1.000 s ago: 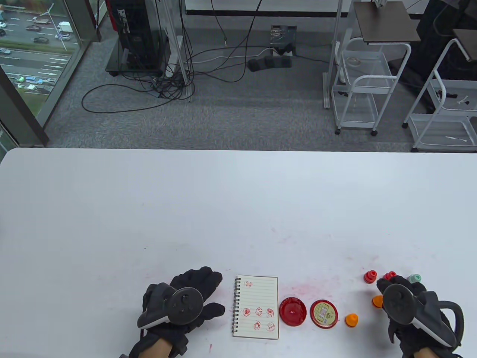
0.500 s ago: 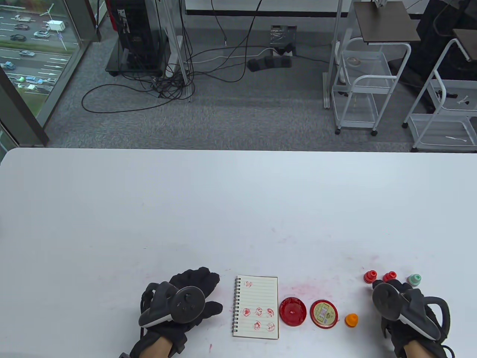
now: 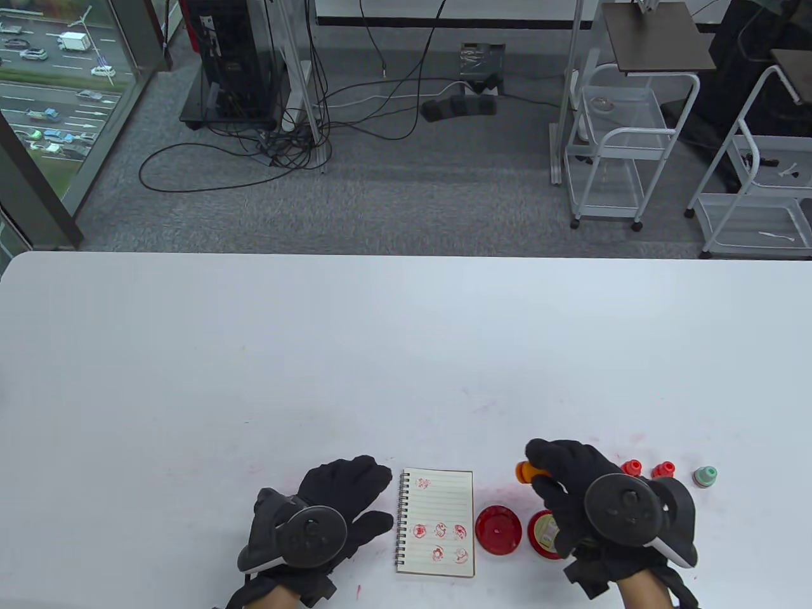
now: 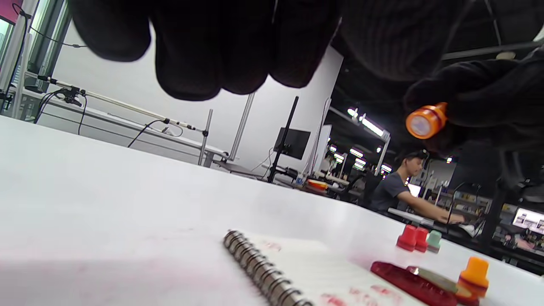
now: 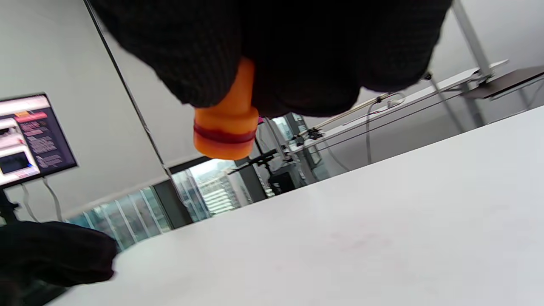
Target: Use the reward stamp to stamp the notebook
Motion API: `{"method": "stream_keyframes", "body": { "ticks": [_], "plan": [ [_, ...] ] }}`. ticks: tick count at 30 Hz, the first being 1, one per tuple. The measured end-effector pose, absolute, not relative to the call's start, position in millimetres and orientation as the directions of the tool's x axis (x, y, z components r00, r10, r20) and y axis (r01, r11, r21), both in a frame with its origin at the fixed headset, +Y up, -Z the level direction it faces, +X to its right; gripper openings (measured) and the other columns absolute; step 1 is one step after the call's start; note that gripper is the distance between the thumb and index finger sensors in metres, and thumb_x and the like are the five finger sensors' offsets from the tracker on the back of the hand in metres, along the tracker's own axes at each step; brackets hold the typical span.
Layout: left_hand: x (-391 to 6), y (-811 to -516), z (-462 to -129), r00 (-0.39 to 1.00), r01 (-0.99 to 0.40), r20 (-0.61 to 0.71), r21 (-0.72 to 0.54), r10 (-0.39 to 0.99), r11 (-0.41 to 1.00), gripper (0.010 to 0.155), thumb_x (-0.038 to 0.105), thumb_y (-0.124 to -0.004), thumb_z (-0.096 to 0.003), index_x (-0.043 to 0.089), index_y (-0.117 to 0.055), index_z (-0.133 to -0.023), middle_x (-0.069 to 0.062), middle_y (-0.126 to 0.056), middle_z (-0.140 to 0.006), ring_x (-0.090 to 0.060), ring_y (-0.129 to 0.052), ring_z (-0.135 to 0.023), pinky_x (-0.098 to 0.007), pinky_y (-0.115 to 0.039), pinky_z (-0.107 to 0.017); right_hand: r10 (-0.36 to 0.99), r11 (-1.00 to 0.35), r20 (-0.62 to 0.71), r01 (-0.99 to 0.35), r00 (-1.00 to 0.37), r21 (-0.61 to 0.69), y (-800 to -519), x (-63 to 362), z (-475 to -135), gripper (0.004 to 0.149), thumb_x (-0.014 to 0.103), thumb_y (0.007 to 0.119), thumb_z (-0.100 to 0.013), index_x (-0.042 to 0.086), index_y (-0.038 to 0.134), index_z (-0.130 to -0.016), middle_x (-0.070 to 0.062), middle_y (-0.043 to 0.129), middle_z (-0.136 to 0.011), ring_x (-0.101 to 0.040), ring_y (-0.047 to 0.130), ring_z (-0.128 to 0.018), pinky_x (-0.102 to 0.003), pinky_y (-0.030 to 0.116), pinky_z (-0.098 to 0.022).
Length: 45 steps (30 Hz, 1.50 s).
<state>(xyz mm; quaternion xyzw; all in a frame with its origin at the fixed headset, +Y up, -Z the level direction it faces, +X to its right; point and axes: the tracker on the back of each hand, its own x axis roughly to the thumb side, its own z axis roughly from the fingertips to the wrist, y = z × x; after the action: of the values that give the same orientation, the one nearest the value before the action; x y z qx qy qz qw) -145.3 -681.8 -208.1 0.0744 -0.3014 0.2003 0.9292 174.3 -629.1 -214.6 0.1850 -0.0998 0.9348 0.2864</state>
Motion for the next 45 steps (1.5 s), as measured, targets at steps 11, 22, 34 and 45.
{"method": "stream_keyframes", "body": {
  "ticks": [11,22,34,45],
  "plan": [
    [-115,-681,-195,0.708,-0.420,0.645,0.057,0.288,0.906,0.076,0.054,-0.078,-0.0424,0.015,-0.066,-0.107,-0.017,-0.073,-0.108,-0.039,-0.084,-0.091,-0.059,-0.072,-0.066,0.667,-0.670,0.460,-0.742,-0.586,0.026,-675,114,-202,0.047,0.033,0.088,-0.039,0.017,0.083,-0.083,-0.011,0.098,-0.071,-0.025,0.101,-0.047,-0.040,0.090,-0.036],
    [-103,-683,-194,0.695,-0.407,0.650,0.005,0.306,0.913,0.066,0.048,-0.078,-0.0449,0.012,-0.073,-0.100,-0.016,-0.080,-0.101,-0.037,-0.089,-0.085,-0.060,-0.074,-0.065,0.659,-0.686,0.475,-0.726,-0.584,0.059,-680,104,-198,0.047,0.033,0.089,-0.038,0.016,0.083,-0.082,-0.011,0.098,-0.070,-0.025,0.101,-0.047,-0.039,0.090,-0.036],
    [-116,-695,-208,0.772,-0.290,0.573,-0.070,0.277,0.954,0.065,0.038,-0.081,-0.0431,0.010,-0.072,-0.101,-0.018,-0.080,-0.100,-0.036,-0.091,-0.084,-0.061,-0.073,-0.065,0.689,-0.653,0.435,-0.757,-0.579,0.026,-680,119,-202,0.047,0.031,0.088,-0.038,0.016,0.083,-0.082,-0.011,0.097,-0.072,-0.026,0.100,-0.048,-0.041,0.089,-0.037],
    [-145,-737,-234,0.873,-0.121,0.427,-0.280,0.236,0.952,0.063,0.039,-0.082,-0.0437,0.027,-0.079,-0.105,-0.008,-0.063,-0.118,-0.047,-0.065,-0.103,-0.065,-0.059,-0.072,0.680,-0.668,0.412,-0.744,-0.607,0.006,-683,129,-204,0.047,0.030,0.088,-0.038,0.016,0.082,-0.083,-0.012,0.096,-0.072,-0.027,0.099,-0.049,-0.041,0.088,-0.038]
  ]
}}
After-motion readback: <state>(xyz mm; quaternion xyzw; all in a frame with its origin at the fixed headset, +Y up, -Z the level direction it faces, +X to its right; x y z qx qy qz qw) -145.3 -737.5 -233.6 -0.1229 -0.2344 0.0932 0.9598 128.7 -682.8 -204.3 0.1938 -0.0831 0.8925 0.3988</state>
